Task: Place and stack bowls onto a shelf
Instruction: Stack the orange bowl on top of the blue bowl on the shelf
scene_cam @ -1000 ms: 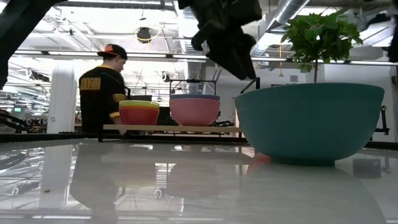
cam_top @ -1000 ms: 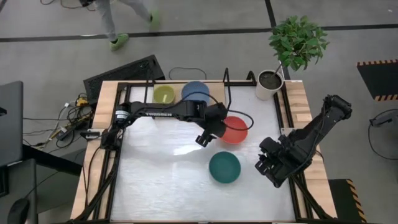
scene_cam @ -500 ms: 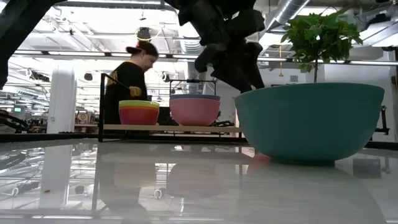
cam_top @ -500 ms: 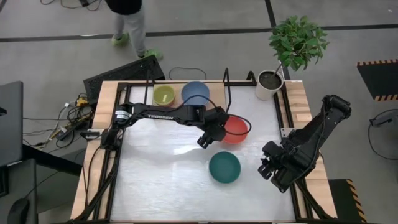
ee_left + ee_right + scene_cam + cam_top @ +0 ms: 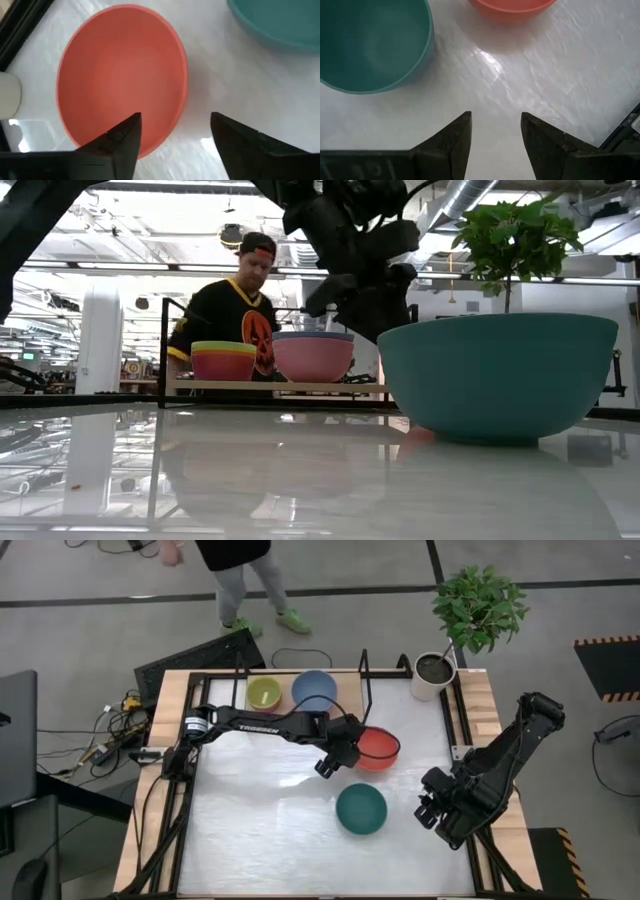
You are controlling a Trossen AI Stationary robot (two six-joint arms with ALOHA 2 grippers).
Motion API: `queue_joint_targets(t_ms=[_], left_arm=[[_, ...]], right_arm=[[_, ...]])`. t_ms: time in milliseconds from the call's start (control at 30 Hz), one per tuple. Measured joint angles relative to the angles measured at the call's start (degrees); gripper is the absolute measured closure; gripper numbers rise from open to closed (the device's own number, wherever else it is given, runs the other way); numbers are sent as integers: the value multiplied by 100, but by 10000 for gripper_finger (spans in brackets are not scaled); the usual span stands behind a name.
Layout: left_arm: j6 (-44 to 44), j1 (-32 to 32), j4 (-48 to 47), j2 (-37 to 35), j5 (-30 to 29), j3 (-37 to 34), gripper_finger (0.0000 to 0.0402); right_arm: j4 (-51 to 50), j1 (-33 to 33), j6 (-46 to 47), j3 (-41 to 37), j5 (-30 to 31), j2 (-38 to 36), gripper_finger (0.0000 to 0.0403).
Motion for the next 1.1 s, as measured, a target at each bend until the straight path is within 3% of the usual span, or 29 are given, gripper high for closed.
queue_joint_targets(t_ms=[267, 600, 867, 1100], left_arm=[[442, 7, 135, 219, -203, 16, 261], [706, -40, 95, 376, -776, 7, 306], [838, -93, 72, 376, -928, 7, 392], [756, -231, -391, 354, -821, 279, 399]], right_arm=[[37, 2, -15, 0, 4, 0, 207], [46, 111, 26, 0, -3, 0, 207], [108, 109, 33, 0, -5, 0, 207], [170, 109, 34, 0, -6, 0, 207]])
